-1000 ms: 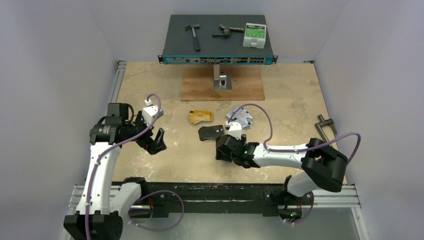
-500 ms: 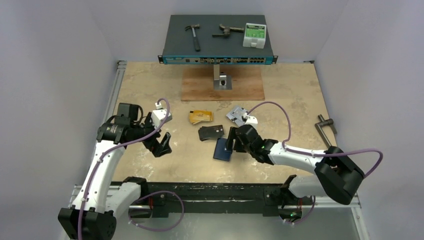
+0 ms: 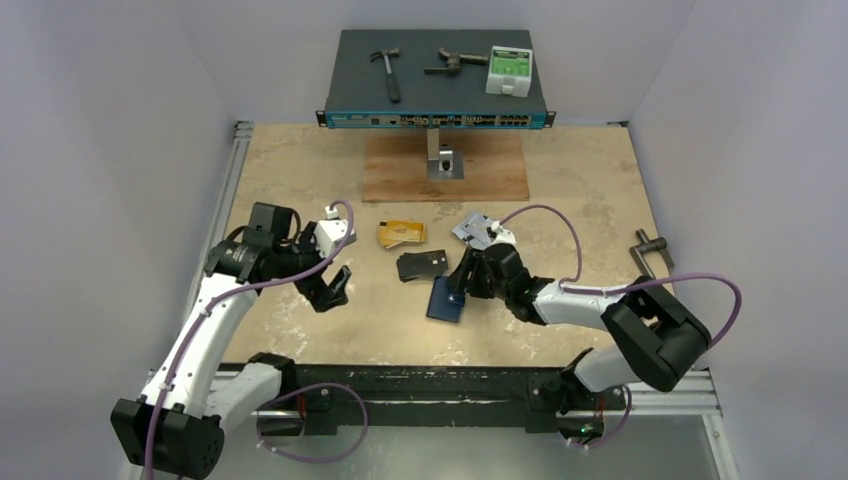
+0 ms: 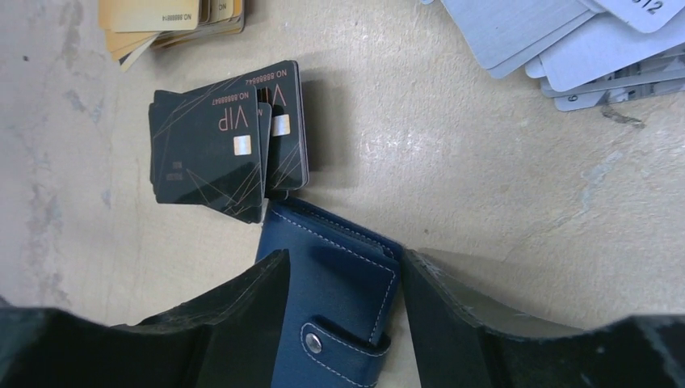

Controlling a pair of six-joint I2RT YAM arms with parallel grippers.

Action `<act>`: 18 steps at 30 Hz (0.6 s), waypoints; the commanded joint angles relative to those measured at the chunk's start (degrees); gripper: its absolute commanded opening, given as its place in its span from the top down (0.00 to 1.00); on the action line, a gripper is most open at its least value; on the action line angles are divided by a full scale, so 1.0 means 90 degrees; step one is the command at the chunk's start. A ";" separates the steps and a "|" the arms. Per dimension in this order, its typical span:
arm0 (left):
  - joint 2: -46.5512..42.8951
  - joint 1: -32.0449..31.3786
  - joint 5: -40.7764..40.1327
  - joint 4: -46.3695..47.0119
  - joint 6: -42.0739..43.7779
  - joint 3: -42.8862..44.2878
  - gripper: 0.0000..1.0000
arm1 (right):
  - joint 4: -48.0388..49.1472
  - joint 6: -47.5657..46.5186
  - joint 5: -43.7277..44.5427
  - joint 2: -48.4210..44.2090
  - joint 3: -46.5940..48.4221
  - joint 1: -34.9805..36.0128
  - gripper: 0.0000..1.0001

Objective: Put the credit cards into the card holder
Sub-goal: Pick up the card holder from the center of the board.

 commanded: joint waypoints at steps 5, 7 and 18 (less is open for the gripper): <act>0.0080 -0.0247 -0.0325 0.0316 0.0094 0.0028 0.00 | 0.1012 0.0488 -0.0702 0.0712 -0.0741 -0.0190 0.67; 0.0095 -0.0293 -0.0352 0.0333 0.0072 0.0025 0.00 | 0.1064 0.0560 -0.0694 0.0695 -0.0867 -0.0194 0.79; 0.0390 -0.0768 -0.0200 0.0520 -0.0858 0.0279 0.00 | 0.0408 0.0229 -0.0727 -0.1054 -0.1173 -0.0194 1.00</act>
